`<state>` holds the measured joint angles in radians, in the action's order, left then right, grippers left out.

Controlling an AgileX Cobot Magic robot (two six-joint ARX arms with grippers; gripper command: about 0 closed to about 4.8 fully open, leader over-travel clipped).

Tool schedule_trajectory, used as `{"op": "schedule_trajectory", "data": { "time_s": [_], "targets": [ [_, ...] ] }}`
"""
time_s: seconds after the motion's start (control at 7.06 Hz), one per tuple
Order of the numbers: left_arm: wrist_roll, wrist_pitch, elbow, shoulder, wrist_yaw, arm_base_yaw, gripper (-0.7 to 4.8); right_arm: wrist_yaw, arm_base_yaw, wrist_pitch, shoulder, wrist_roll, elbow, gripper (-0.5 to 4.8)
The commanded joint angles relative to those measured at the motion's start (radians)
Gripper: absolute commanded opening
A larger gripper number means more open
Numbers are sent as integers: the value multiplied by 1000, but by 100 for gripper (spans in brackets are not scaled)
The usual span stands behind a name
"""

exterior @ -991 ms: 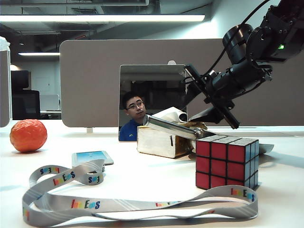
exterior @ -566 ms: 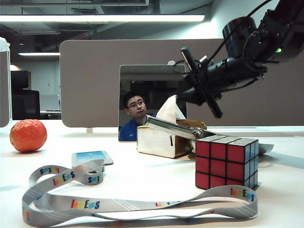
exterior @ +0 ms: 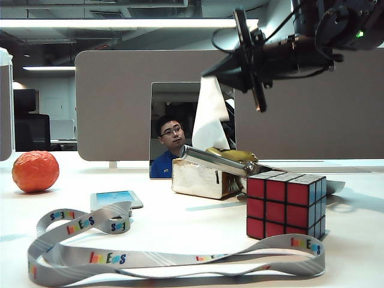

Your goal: Pull out a tissue from the tissue box and use it to cover the ID card on the tabletop.

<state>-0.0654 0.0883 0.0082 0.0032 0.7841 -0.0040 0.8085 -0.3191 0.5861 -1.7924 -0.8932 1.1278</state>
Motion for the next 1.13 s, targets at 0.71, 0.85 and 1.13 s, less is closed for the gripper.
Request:
{"op": "schedule_trajectory", "data": {
  "time_s": [0.71,0.85,1.13],
  "targets": [
    [-3,0,3,1,3,-1,-6,45,-156,152,15,75,27,-6],
    [-3,0,3,1,3,-1,-6,58,-145,161,16,74,51,-6],
    [-3,-1,3,1,2,-1,-6,128,-150,196,17,47,114,-6]
  ]
}}
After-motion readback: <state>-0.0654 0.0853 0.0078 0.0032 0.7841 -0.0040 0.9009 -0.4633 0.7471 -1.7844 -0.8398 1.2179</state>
